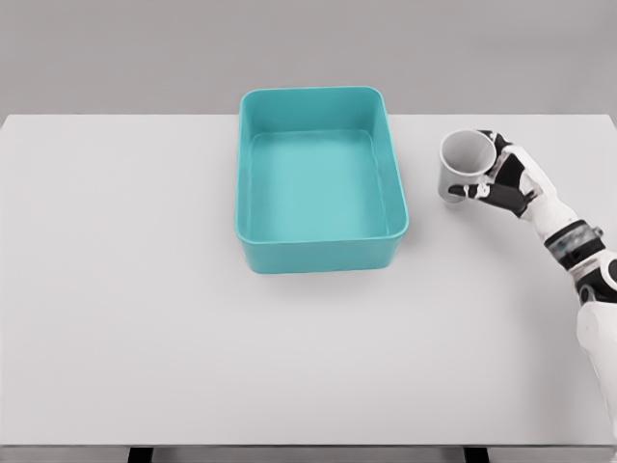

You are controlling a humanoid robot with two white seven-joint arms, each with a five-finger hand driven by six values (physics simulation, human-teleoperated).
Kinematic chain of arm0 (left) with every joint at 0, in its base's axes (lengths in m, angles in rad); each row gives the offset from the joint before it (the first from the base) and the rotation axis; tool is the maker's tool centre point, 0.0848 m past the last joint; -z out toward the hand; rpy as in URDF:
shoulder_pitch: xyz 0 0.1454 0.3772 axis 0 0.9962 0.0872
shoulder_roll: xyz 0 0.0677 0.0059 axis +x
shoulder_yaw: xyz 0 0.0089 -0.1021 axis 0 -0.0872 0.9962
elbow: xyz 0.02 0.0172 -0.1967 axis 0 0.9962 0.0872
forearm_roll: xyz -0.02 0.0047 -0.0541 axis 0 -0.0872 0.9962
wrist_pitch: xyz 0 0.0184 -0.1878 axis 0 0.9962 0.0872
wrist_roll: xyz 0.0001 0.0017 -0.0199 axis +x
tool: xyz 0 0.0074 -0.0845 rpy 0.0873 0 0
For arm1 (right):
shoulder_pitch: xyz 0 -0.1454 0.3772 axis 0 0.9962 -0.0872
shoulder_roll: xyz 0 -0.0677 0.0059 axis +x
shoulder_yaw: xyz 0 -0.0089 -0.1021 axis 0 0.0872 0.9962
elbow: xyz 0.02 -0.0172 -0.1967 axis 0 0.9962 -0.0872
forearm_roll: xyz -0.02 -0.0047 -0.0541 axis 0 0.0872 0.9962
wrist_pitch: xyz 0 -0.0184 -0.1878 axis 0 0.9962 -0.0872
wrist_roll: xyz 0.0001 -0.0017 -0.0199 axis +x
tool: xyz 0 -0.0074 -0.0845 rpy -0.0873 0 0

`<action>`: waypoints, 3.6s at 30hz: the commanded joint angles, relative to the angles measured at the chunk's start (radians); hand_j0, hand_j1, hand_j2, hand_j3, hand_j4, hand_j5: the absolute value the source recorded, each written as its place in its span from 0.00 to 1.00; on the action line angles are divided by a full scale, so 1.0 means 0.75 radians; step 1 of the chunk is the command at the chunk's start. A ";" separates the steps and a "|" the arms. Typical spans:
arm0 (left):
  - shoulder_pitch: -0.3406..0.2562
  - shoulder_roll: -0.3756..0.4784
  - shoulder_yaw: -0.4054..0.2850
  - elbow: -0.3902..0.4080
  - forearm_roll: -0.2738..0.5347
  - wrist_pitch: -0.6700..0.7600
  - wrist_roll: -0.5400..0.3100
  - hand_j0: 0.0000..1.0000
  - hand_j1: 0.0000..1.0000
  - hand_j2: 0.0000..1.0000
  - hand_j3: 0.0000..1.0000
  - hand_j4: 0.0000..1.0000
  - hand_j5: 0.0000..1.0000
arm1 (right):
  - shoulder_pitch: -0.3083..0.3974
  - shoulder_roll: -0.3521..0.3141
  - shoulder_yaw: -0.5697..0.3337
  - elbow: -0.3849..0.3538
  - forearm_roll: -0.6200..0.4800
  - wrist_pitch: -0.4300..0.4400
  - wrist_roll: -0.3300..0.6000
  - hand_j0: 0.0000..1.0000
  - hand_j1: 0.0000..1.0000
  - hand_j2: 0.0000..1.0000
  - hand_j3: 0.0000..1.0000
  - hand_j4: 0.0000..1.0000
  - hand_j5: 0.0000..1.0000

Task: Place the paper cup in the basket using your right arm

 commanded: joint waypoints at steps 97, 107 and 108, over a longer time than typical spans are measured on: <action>0.000 0.000 0.000 0.000 0.000 0.000 0.000 1.00 1.00 1.00 1.00 1.00 1.00 | -0.560 0.041 0.830 -0.373 0.988 0.139 0.000 0.50 0.50 0.50 0.50 0.50 0.50; 0.000 0.000 0.000 0.000 0.000 0.000 0.000 1.00 1.00 1.00 1.00 1.00 1.00 | -0.560 0.033 0.852 -0.373 0.994 0.159 0.000 0.80 0.80 0.80 0.80 0.80 0.80; 0.000 0.000 0.000 0.000 0.000 0.000 0.000 1.00 1.00 1.00 1.00 1.00 1.00 | -0.560 0.033 0.852 -0.375 0.994 0.159 0.000 0.80 0.80 0.80 0.80 0.80 0.80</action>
